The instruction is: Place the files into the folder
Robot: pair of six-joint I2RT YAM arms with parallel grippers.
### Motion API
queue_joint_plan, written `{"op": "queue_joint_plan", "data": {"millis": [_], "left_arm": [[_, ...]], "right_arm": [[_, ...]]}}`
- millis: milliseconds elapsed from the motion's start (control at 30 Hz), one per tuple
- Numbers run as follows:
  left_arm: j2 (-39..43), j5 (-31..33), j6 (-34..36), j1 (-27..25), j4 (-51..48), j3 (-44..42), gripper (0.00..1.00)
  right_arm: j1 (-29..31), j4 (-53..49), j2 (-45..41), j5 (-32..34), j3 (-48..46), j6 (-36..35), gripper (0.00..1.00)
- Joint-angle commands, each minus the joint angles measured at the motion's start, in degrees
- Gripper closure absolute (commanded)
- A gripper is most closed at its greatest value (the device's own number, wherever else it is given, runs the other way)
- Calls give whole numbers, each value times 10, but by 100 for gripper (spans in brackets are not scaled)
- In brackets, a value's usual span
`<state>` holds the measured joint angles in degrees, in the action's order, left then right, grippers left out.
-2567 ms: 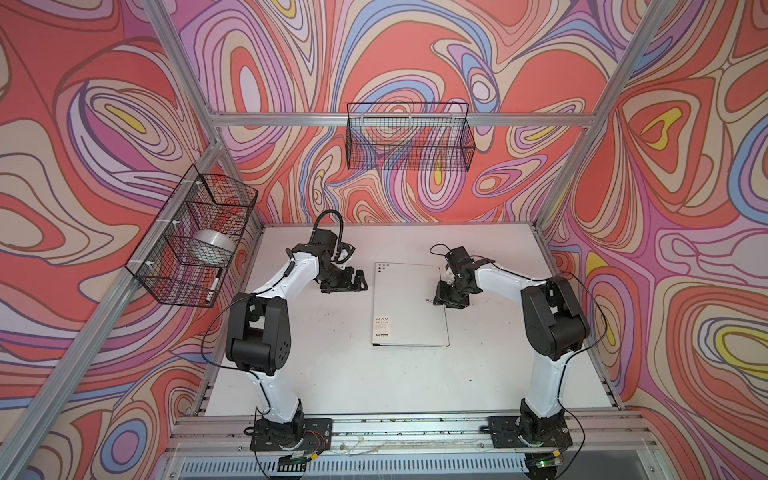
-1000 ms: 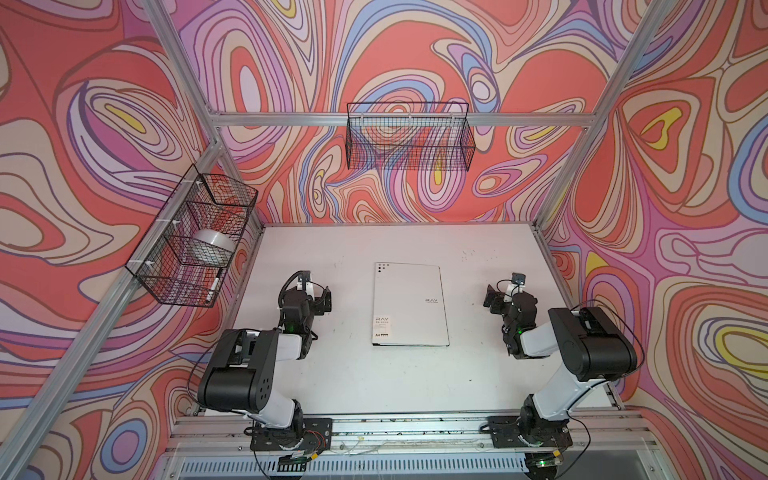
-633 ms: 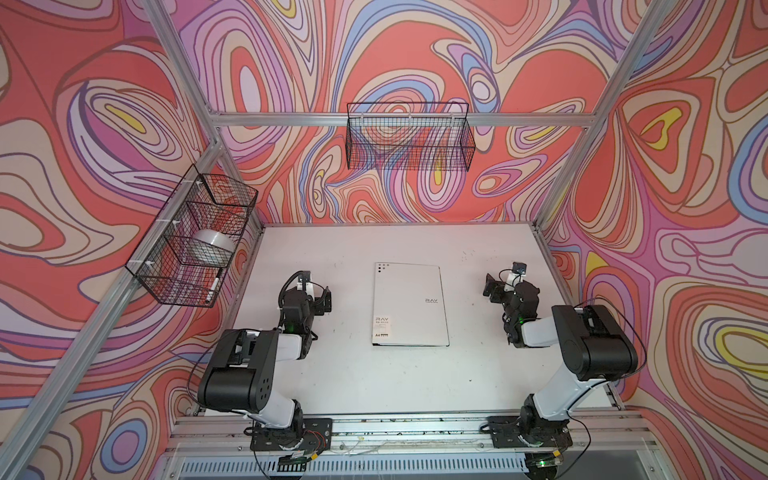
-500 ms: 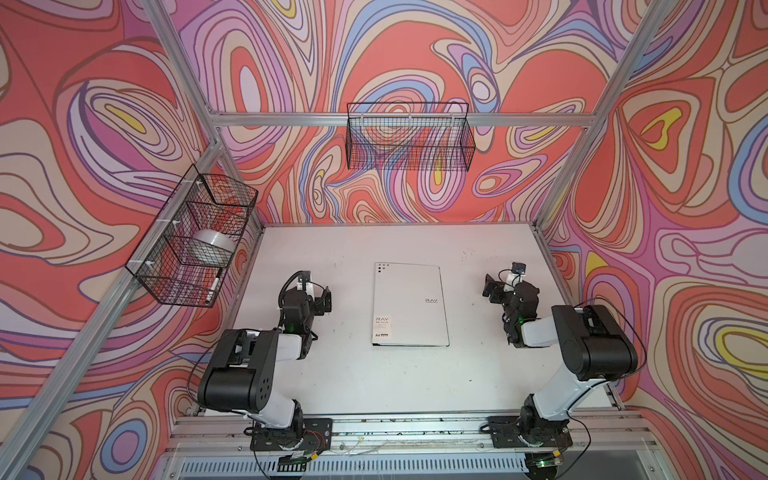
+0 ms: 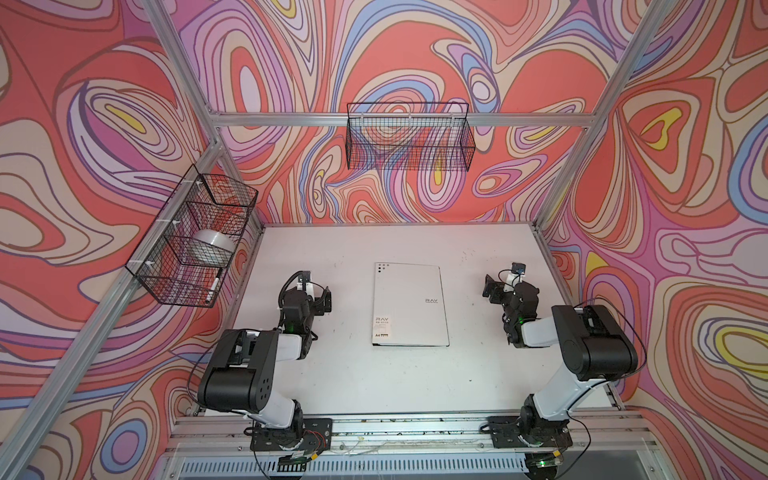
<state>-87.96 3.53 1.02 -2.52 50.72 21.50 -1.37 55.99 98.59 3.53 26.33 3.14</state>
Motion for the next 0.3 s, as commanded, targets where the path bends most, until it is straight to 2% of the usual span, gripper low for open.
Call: {"op": "queue_joint_plan", "data": {"millis": [0,267], "left_arm": [[-5,6,-6,4,3,0,0],[-3,4,-6,4,3,0,0]], "right_arm": [[0,-1,-3,-5,-2,2,1],[0,-1,-3,-5,-2,2,2]]}}
